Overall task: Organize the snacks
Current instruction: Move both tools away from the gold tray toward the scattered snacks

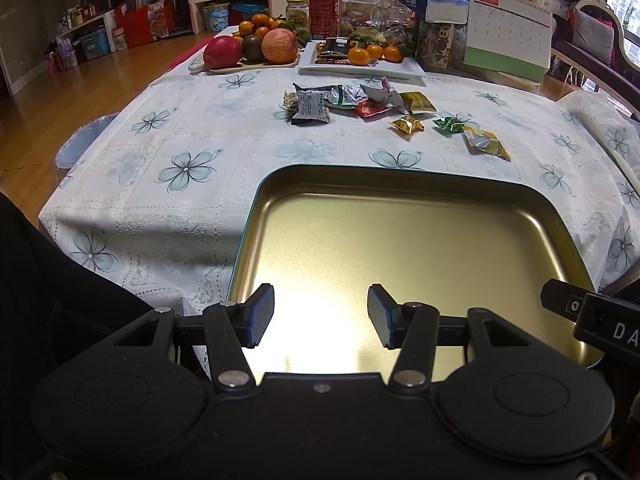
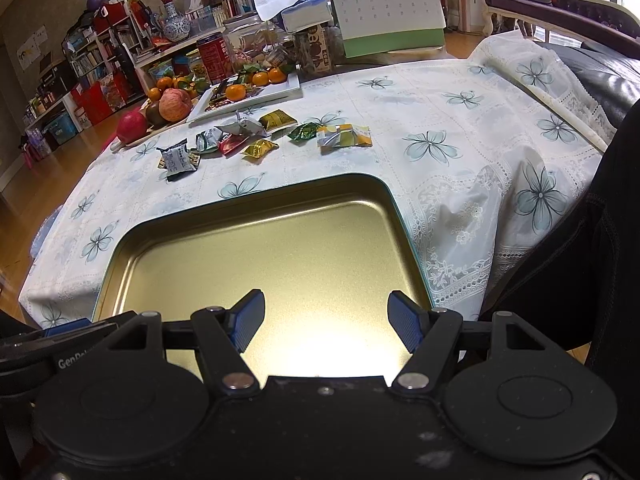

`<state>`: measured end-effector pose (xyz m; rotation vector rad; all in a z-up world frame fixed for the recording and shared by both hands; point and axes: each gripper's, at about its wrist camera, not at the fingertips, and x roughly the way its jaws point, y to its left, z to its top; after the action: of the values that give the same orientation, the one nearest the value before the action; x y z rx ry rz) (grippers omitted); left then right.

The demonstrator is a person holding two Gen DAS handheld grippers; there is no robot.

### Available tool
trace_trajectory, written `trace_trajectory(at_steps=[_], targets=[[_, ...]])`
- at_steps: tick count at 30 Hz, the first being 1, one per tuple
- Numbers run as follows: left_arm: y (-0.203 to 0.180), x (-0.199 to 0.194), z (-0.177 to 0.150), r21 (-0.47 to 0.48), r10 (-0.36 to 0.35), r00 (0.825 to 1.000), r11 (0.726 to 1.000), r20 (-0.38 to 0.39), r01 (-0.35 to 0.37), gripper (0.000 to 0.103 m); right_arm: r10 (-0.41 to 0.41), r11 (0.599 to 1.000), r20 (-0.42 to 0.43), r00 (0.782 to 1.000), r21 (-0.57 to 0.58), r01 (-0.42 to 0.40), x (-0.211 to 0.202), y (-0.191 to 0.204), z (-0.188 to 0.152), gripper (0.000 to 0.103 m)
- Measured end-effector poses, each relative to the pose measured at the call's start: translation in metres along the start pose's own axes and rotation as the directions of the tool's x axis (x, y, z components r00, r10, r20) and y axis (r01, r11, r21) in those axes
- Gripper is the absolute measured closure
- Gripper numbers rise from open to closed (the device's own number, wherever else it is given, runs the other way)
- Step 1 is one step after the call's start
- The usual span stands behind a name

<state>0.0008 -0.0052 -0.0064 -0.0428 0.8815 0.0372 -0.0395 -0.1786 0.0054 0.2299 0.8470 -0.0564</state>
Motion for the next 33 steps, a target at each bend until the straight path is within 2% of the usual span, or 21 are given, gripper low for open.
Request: trace_trajectory(at_steps=[18, 27, 33], targets=[[-0.003, -0.001, 0.000, 0.009, 0.024, 1.000, 1.000, -0.017, -0.024, 0.046, 0.001, 1.000, 0.000, 1.000, 0.007, -0.001, -0.001, 0.000, 0.000, 0.031], [0.005, -0.012, 0.002, -0.056, 0.057, 0.998, 0.997, 0.007, -0.056, 0.046, 0.037, 0.999, 0.022, 0.999, -0.016, -0.036, -0.009, 0.005, 0.000, 0.031], [0.011, -0.006, 0.007, -0.087, 0.097, 0.995, 0.991, -0.016, -0.098, 0.045, 0.053, 0.997, 0.020, 0.998, -0.061, -0.052, -0.008, 0.015, -0.001, 0.031]])
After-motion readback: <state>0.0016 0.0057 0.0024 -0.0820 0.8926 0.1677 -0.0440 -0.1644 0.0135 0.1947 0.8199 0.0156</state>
